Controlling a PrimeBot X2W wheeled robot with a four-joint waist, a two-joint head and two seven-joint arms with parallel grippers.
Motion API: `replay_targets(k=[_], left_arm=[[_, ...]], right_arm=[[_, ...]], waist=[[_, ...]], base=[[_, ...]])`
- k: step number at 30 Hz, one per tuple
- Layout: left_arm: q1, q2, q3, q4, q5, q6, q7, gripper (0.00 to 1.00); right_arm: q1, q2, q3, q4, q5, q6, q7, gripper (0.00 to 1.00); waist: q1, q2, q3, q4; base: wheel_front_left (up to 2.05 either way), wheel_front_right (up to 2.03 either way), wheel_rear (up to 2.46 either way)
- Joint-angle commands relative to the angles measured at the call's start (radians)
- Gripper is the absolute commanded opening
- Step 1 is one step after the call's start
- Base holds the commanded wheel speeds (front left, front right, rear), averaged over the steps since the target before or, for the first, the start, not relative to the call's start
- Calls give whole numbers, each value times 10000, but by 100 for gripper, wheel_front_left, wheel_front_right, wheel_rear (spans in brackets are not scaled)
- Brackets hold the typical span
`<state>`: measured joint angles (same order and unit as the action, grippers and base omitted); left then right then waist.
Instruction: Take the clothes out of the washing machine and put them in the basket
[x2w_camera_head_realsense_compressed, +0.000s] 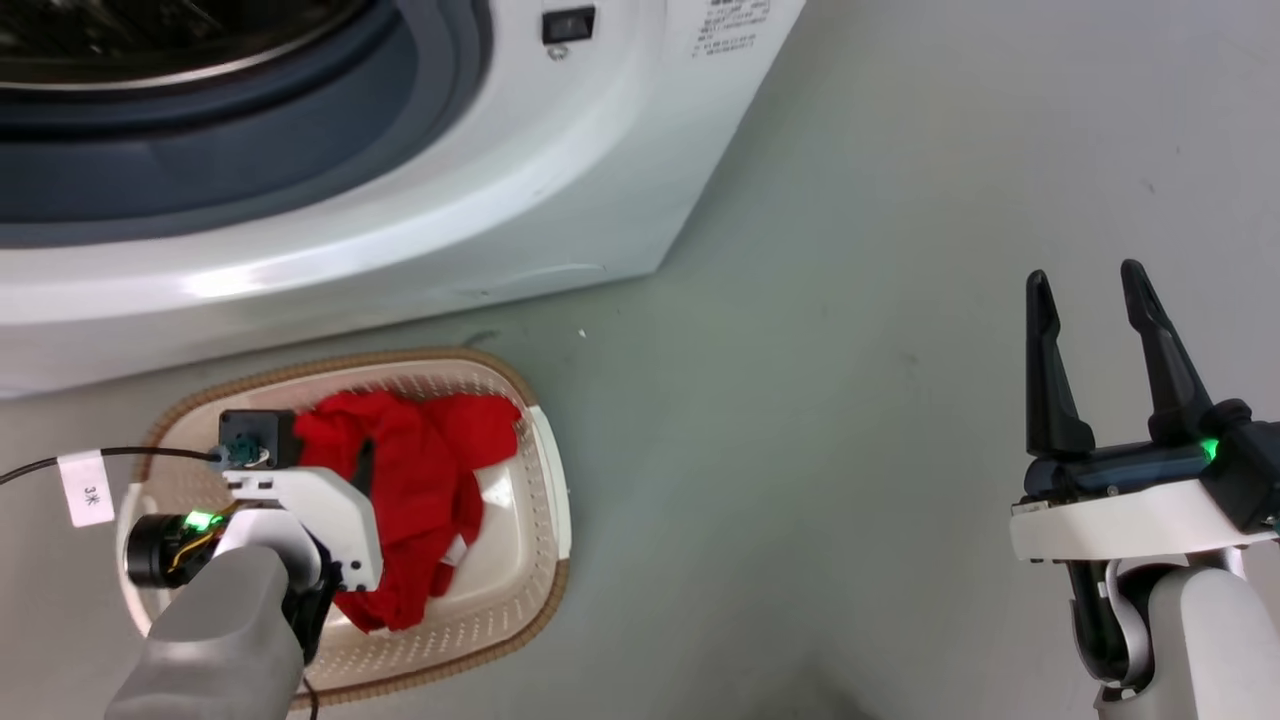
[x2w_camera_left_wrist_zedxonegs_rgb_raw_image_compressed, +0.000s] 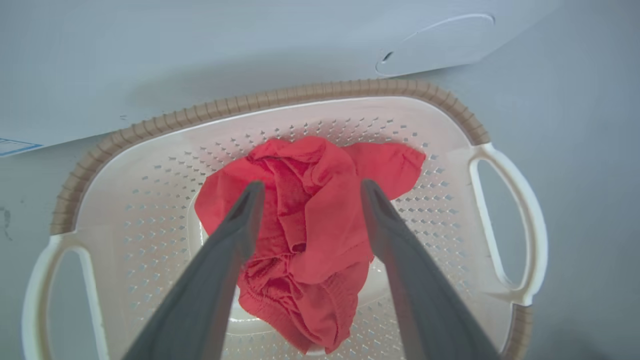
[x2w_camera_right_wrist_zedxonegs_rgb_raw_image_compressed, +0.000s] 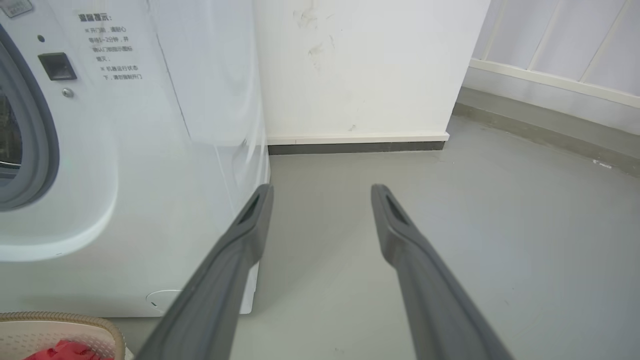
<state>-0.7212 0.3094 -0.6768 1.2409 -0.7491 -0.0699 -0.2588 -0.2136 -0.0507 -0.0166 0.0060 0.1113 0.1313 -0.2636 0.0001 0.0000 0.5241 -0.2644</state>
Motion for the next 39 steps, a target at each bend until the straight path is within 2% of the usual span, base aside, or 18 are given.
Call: replay_targets(k=[1, 5, 11, 17, 21, 28, 35, 39], left_arm=[[70, 7, 20, -74, 47, -9, -57, 100], [309, 182, 697, -1674, 372, 316, -74, 100], [1449, 276, 2345, -4827, 1651, 764, -67, 100], [3099, -80, 3899, -7749, 3349, 1030, -66, 100], [4214, -494, 4667, -9205, 4187, 1014, -66, 100], [5750, -1125, 5459, -10739, 5390, 1054, -67, 100], [6992, -1751, 6052, -11406, 5969, 1014, -67, 100], [7392, -1928, 6285, -11603, 6227, 941, -67, 100]], right_arm=[[41, 10, -31, 33, -84, -11, -18, 100], [151, 10, -256, 118, -150, -11, -18, 100], [377, 7, -505, 225, -420, -11, -18, 100], [680, 9, -736, 305, -578, -11, -18, 100], [1014, 9, -871, 283, -642, -11, -18, 100], [1638, 9, -858, 208, -637, -11, -18, 100], [2239, 10, -573, 156, -521, -11, -18, 100], [2494, 10, -496, 136, -490, -11, -18, 100]], waist=[[-1, 0, -474, 263], [-1, 0, -1218, 676], [-1, 0, -2206, 1304], [-1, 0, -3053, 1833], [-1, 0, -3516, 2100], [-1, 0, -4194, 2326], [-1, 0, -4719, 2273], [-1, 0, -4893, 2254]], base=[[0, 0, 0], [0, 0, 0], [0, 0, 0], [0, 0, 0], [0, 0, 0], [0, 0, 0], [0, 0, 0], [0, 0, 0]])
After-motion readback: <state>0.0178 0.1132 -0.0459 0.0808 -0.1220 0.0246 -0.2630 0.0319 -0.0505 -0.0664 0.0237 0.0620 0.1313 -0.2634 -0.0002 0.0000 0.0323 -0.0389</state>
